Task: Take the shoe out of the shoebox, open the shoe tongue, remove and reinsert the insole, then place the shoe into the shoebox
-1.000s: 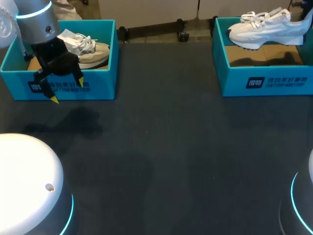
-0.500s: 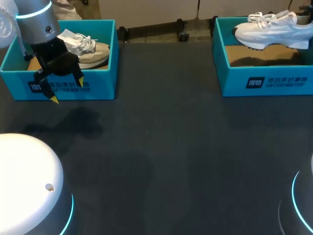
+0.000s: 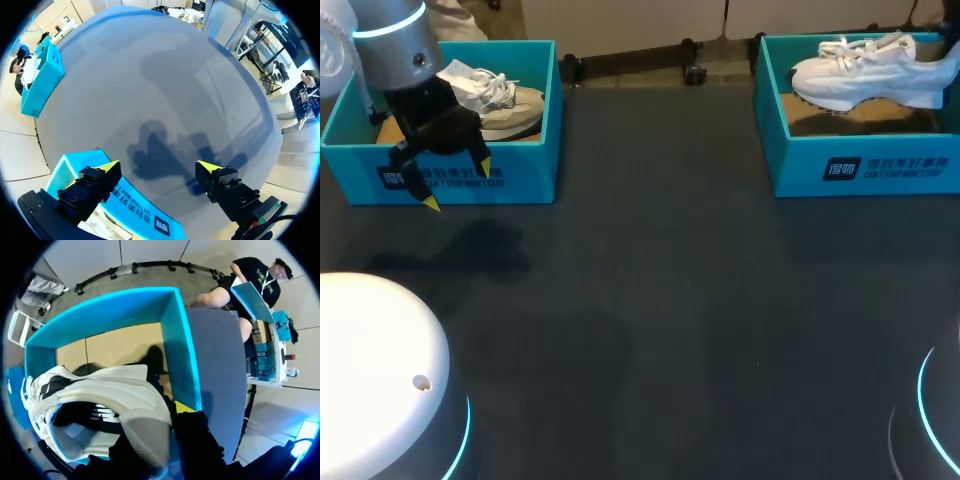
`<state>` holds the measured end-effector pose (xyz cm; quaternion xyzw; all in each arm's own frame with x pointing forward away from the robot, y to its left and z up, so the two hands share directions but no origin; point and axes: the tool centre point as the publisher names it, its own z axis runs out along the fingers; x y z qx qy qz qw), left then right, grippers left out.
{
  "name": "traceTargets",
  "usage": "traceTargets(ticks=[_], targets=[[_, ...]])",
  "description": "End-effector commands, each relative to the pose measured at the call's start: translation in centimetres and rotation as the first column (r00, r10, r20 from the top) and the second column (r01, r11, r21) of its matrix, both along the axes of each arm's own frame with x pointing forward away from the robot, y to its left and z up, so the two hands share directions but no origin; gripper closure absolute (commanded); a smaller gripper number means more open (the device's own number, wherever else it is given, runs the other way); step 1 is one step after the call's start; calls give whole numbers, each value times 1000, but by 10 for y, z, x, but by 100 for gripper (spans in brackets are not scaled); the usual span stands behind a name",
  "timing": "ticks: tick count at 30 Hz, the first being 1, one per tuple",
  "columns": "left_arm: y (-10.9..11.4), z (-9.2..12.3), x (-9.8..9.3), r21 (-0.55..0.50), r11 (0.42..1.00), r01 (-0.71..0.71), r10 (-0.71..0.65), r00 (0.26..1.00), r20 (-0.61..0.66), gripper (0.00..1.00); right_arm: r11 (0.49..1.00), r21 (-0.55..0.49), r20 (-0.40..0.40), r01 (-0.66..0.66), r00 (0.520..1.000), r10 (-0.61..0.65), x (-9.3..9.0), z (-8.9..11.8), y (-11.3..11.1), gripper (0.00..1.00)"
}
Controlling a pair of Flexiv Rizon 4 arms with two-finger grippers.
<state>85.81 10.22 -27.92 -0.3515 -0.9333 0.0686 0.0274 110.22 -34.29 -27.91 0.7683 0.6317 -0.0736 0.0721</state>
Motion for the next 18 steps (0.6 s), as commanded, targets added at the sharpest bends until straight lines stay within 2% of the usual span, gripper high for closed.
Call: traceTargets(ticks=[1, 10, 18], targets=[[0, 0, 0, 3, 1000, 1, -1, 1000, 1, 0, 1000, -8, 16, 11, 1000, -11, -7, -2, -3, 100], [0, 0, 0, 3, 1000, 1, -1, 1000, 1, 0, 999, -32, 20, 8, 1000, -8, -17, -8, 2, 100], [0, 0, 0, 3, 1000, 1, -1, 1000, 1, 0, 999, -26, 26, 20, 999, -20, -37, -24, 2, 100]])
